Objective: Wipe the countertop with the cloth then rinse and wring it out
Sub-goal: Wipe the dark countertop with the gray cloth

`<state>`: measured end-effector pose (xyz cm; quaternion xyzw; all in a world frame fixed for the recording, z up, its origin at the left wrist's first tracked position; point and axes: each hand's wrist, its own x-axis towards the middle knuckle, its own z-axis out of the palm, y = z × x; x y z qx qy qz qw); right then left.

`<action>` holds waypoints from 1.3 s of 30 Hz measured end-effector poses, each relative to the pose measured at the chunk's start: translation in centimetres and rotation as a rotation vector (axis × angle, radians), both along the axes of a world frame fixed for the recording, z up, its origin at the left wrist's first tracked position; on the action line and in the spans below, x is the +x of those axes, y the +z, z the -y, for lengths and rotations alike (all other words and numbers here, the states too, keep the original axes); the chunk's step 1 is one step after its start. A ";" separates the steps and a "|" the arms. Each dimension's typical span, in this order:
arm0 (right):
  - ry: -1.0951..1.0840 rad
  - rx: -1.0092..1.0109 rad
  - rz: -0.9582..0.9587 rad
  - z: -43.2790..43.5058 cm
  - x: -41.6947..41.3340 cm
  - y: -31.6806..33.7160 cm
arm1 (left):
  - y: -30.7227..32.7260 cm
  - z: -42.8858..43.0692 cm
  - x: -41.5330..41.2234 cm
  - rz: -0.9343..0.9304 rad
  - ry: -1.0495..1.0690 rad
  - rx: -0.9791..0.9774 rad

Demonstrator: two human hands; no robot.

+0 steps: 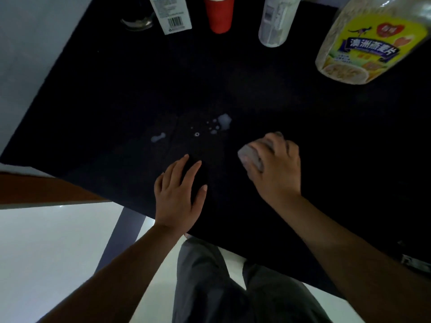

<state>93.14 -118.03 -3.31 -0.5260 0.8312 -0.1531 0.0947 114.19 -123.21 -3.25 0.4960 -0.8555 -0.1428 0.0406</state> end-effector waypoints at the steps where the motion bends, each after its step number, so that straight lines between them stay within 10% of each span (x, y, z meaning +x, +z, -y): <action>1: -0.056 0.025 -0.005 0.3 -0.6 0.1 | 0.5 0.8 -0.1 -0.009 -0.031 0.006; 12: -0.592 -0.041 -0.043 16.2 -2.3 -0.2 | 0.0 24.5 -3.0 -0.091 -0.391 -0.050; 18: -0.389 -0.027 -0.075 10.1 4.3 -0.7 | -1.5 26.5 -2.9 -0.104 -0.476 -0.080; 27: -0.722 -0.043 -0.079 19.1 -1.8 -0.1 | -1.5 26.7 -3.0 -0.075 -0.459 -0.051; 39: -0.432 -0.006 -0.053 10.0 7.3 0.3 | -1.7 26.7 -2.9 -0.109 -0.462 -0.029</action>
